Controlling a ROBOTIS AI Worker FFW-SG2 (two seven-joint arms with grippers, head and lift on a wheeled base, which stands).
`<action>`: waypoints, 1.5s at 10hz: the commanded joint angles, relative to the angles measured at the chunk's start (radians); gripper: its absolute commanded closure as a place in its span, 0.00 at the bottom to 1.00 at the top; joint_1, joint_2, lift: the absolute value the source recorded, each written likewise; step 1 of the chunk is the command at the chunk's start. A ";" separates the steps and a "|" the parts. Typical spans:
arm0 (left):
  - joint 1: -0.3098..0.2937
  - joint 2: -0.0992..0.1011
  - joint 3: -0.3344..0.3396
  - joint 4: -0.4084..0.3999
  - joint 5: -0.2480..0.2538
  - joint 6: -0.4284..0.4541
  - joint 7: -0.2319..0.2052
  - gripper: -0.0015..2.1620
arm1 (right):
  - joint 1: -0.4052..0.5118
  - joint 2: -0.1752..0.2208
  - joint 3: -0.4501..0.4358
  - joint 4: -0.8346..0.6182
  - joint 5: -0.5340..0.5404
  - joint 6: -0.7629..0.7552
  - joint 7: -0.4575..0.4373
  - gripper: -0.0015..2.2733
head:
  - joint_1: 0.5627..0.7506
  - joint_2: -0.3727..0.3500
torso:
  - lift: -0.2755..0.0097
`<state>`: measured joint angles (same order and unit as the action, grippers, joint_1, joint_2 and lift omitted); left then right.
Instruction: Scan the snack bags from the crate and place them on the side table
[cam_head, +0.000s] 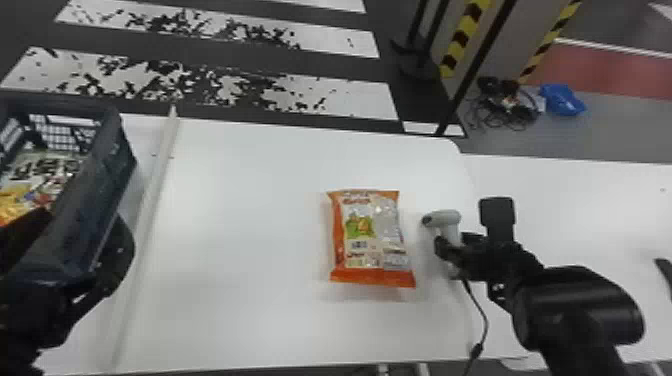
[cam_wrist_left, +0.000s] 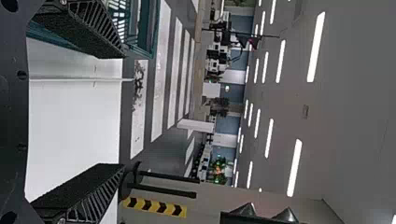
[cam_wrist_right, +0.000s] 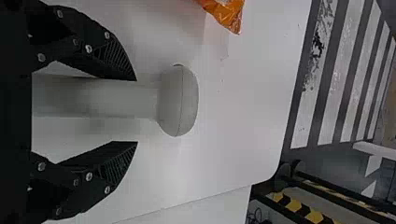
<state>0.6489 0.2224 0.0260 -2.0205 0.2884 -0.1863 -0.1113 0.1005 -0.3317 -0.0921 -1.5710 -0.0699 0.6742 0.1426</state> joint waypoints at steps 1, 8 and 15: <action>0.000 0.000 0.000 0.002 0.000 -0.002 -0.001 0.02 | -0.011 -0.001 0.015 0.015 0.002 0.003 -0.017 0.95 | 0.70 0.23 | 0.68; -0.003 -0.006 -0.005 0.005 0.000 -0.002 -0.001 0.02 | 0.162 0.006 -0.018 -0.353 0.004 0.206 -0.034 0.99 | 0.70 0.24 | 0.68; -0.008 -0.015 -0.018 0.005 0.000 0.002 0.019 0.02 | 0.331 0.063 0.098 -0.831 0.025 0.512 -0.031 0.99 | 0.70 0.41 | 0.68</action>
<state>0.6428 0.2088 0.0126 -2.0165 0.2884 -0.1858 -0.0936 0.4291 -0.2732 -0.0215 -2.3788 -0.0545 1.1631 0.1121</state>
